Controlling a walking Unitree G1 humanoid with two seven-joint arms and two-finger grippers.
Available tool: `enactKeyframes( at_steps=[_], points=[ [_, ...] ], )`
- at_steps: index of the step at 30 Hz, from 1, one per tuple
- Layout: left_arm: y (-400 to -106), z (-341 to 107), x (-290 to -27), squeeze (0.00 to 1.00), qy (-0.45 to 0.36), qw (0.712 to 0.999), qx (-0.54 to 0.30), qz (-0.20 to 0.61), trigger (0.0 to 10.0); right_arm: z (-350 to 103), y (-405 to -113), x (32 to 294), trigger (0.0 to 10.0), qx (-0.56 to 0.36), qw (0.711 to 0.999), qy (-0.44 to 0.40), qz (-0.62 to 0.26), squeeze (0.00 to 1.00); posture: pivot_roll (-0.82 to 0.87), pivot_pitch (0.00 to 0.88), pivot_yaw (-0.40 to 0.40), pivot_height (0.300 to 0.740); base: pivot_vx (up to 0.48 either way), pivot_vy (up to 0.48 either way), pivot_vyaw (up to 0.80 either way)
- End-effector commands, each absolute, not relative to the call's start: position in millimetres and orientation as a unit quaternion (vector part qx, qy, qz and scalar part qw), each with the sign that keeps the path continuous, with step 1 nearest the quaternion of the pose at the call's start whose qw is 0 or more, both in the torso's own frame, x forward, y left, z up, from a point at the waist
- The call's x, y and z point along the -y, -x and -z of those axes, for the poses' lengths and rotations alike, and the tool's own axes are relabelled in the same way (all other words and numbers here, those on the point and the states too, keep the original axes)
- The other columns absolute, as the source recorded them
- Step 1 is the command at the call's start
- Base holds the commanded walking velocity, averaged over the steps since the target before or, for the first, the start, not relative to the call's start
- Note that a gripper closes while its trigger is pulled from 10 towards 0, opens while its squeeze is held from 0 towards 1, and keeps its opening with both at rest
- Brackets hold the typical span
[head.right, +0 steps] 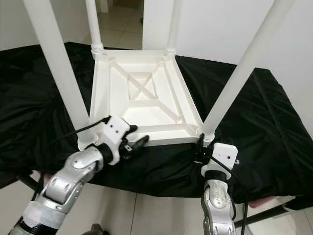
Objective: Building children table
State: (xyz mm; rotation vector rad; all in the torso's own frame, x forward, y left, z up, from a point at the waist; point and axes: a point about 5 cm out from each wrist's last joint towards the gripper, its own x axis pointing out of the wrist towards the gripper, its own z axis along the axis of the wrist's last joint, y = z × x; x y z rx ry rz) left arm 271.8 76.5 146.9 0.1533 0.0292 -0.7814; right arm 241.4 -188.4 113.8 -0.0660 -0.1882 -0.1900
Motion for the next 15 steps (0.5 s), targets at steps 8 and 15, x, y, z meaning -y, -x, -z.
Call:
enactKeyframes(
  at_steps=[8, 15],
  points=[
    [-249.1, -144.0, -99.1, 0.0, -0.053, 0.938, 0.014, 0.343, 10.0, -109.5, -249.6, 155.8, 10.0, 0.069, 0.997, 0.002, -0.028, 0.0, 0.08, 0.054, -0.054, 0.74, 0.0, 0.0, 0.0],
    [-217.9, -149.4, -124.3, 0.0, -0.026, 0.944, 0.025, 0.329, 10.0, -108.8, -260.9, 152.7, 10.0, 0.066, 0.995, 0.013, -0.067, 0.0, 0.14, 0.071, -0.078, 0.74, 0.0, 0.0, 0.0]
  ],
)
